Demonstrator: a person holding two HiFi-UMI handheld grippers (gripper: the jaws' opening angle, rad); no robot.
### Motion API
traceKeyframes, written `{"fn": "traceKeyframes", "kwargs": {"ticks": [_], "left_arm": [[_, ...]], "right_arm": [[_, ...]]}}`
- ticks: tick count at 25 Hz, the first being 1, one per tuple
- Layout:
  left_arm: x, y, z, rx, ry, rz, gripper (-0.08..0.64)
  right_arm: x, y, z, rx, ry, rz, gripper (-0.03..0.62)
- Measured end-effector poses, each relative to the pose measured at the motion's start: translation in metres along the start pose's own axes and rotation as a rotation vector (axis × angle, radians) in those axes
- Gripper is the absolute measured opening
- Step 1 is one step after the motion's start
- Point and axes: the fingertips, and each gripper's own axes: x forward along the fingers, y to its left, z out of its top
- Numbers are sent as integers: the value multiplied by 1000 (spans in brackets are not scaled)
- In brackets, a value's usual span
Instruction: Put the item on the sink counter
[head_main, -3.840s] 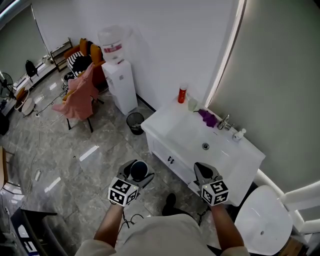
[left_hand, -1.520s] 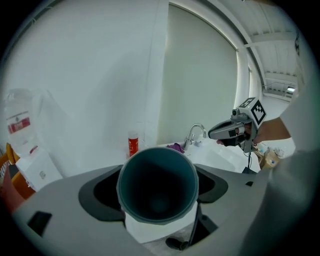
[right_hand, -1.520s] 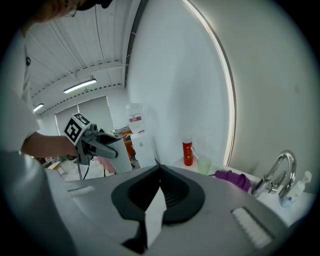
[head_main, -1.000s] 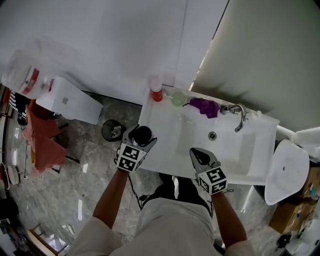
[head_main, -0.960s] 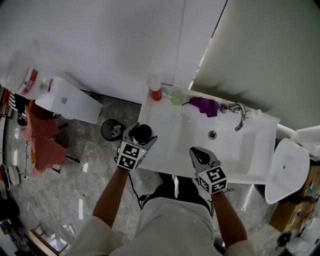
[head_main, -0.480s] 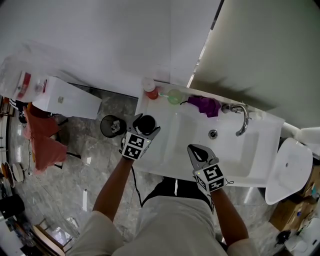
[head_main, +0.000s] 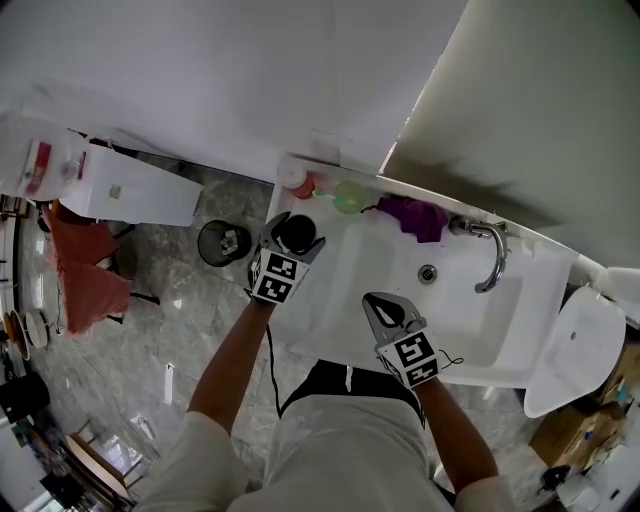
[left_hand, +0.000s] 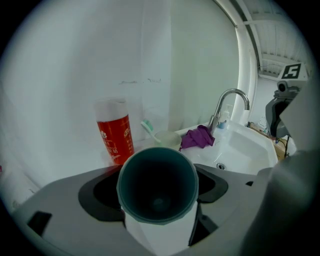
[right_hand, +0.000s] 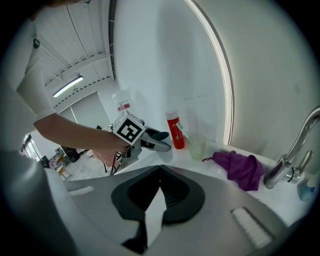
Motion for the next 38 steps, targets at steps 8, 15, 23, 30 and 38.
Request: {"fn": "traceKeyframes", "kwargs": {"ticks": [8, 15, 23, 30, 38], "left_arm": [[26, 5, -2, 20, 23, 34, 396], [36, 6, 1, -5, -8, 41, 396], [38, 7, 1, -54, -23, 35, 405], [30, 9, 3, -81, -26, 25, 443], [-2, 6, 13, -69, -60, 5, 453]], "right_arm": [[15, -8, 2, 3, 8, 38, 11], [18, -14, 6, 9, 7, 50, 11], [22, -13, 6, 0, 16, 68, 11], [20, -10, 12, -13, 11, 65, 11], [10, 4, 23, -31, -7, 48, 11]]}}
